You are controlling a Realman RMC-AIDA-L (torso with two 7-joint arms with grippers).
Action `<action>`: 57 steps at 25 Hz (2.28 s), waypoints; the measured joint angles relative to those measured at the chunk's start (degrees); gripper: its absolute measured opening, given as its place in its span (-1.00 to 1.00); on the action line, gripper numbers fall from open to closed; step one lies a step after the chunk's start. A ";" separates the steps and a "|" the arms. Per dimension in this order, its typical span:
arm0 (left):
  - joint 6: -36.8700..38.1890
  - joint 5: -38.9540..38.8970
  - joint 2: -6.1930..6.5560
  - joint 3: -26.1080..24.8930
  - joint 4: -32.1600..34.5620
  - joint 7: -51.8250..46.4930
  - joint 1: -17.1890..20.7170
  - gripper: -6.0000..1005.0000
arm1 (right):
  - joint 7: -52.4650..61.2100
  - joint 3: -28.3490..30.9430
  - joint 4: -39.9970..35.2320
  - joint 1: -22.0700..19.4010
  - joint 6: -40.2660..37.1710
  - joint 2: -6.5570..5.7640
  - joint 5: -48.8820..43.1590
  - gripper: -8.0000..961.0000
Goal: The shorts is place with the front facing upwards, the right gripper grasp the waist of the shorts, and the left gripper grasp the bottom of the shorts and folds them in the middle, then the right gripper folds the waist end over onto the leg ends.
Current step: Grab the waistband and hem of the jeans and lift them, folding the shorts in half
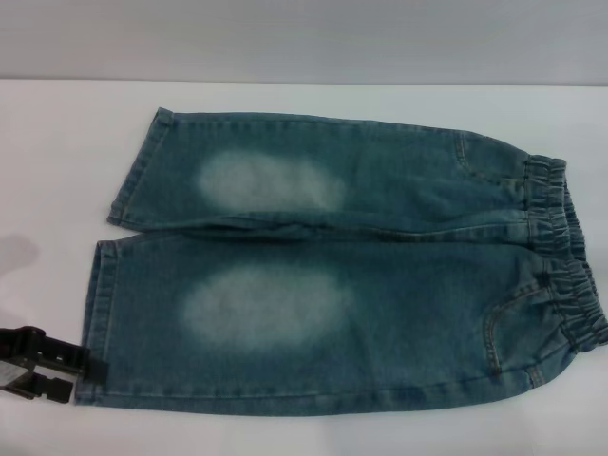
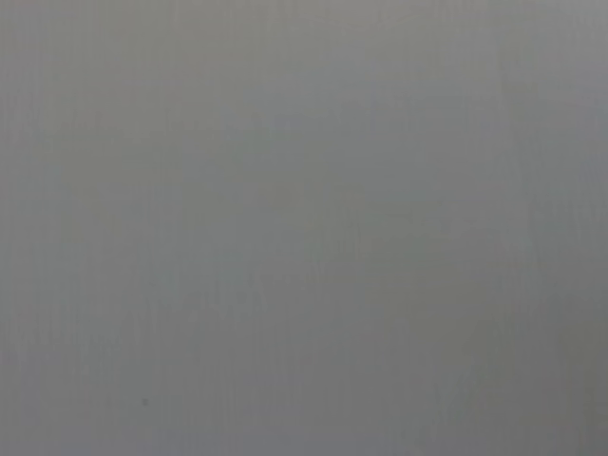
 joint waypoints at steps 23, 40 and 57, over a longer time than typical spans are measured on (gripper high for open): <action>-1.43 0.02 -0.42 0.30 0.00 -0.26 0.10 0.56 | 0.04 -0.26 0.90 -0.34 -0.41 -0.27 -0.17 0.03; -1.73 0.10 -1.32 0.37 0.00 -0.27 -0.17 0.56 | 0.04 -0.26 1.31 -0.23 -0.36 -0.69 -0.17 0.03; -1.64 -0.26 -1.77 -0.47 0.00 0.06 -2.46 0.56 | 0.04 0.05 1.29 -0.17 -0.01 -0.79 -0.18 0.03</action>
